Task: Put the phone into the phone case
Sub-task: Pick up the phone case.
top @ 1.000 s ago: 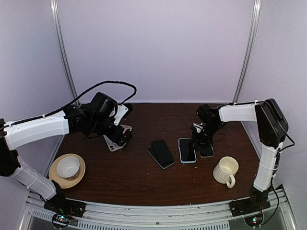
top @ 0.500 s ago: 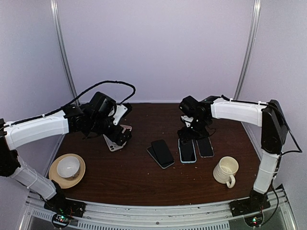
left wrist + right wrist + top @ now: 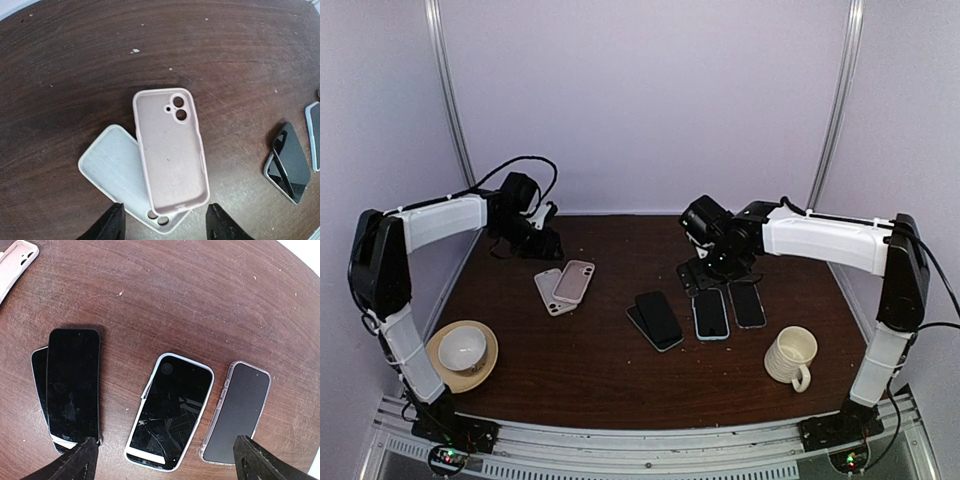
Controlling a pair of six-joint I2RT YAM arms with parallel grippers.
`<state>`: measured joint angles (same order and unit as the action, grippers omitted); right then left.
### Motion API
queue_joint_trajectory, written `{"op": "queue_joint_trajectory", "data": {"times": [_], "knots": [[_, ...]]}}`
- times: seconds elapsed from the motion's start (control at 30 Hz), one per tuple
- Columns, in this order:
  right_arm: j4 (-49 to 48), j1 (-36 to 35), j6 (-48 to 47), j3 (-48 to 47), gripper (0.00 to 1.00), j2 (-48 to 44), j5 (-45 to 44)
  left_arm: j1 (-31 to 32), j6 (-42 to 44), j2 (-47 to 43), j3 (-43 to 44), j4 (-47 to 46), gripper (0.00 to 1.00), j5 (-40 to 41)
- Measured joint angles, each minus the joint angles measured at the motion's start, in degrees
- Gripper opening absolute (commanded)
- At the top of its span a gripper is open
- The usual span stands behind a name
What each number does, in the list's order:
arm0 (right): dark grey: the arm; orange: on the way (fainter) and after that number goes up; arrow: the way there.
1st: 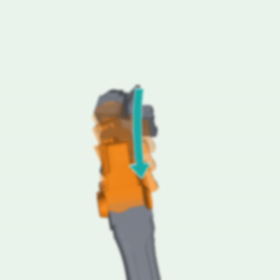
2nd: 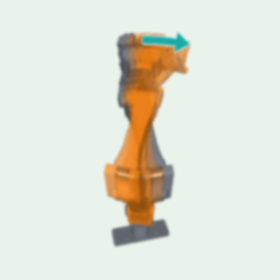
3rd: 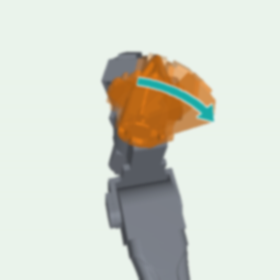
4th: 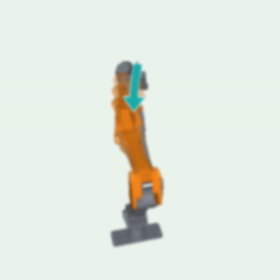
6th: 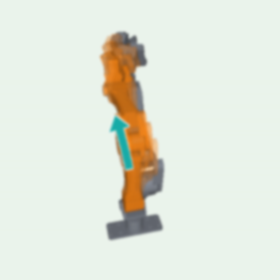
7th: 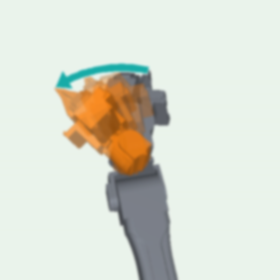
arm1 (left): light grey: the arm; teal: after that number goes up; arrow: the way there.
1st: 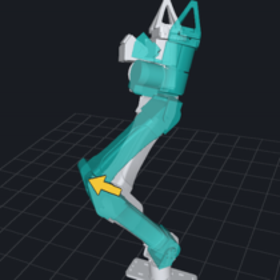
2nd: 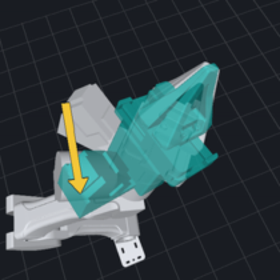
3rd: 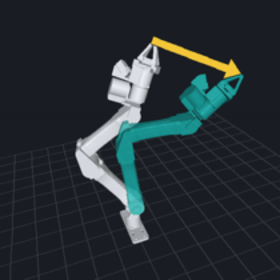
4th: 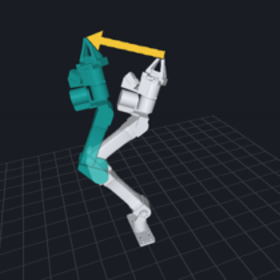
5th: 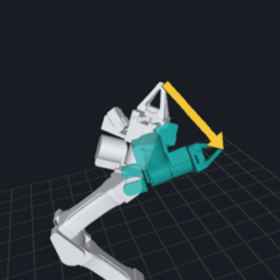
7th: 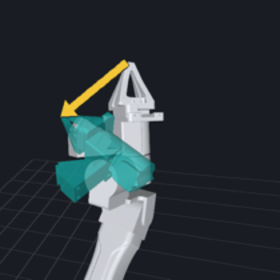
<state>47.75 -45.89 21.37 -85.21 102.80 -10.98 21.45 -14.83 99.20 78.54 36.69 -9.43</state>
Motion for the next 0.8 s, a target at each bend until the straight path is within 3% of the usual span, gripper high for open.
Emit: {"op": "queue_joint_trajectory", "data": {"times": [0.2, 0.37, 0.43, 0.7, 0.8], "knots": [[-0.92, -0.07, -0.02, 2.69, 1.0, -0.94, -0.22, -0.57, -0.22, 12.0, 10.21, 4.44, 0.59, 1.68], [-1.2, -0.11, 0.0, 4.5, 0.99, -1.55, -0.42, -0.31, 0.31, 17.59, 12.55, 5.92, 0.55, 4.04], [-1.22, -0.11, 0.02, 4.85, 1.0, -1.66, -0.42, -0.31, 0.57, 19.54, 12.79, 6.51, 0.48, 5.27], [-1.18, -0.11, 0.02, 5.05, 0.99, -2.01, -0.44, -0.35, 1.49, 22.38, 12.76, 7.8, 0.0, 5.33], [-1.18, -0.11, 0.02, 5.05, 1.0, -2.01, -0.44, -0.35, 1.49, 22.38, 12.72, 7.93, 0.0, 4.55]]}}
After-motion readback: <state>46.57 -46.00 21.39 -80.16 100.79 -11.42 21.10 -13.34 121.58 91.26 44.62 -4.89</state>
